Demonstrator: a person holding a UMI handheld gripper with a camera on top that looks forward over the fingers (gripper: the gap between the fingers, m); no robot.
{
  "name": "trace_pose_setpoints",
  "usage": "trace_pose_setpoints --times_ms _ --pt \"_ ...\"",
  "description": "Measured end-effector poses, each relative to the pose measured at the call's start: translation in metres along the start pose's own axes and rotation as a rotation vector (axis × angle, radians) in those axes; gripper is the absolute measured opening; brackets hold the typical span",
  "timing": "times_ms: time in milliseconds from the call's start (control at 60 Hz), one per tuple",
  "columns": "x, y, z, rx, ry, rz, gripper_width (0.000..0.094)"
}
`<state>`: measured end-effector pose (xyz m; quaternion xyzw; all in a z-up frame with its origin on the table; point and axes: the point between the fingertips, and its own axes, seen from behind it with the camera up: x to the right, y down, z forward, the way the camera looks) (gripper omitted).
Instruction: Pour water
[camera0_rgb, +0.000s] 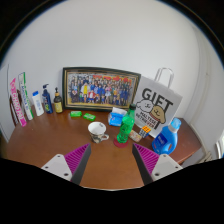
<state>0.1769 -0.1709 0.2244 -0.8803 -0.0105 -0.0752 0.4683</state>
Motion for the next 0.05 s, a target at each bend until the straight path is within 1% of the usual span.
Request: trace_pose_setpoints --times_ms 50 --pt "0.0013 -0.001 0.0004 0.0 0.01 -0.005 0.0852"
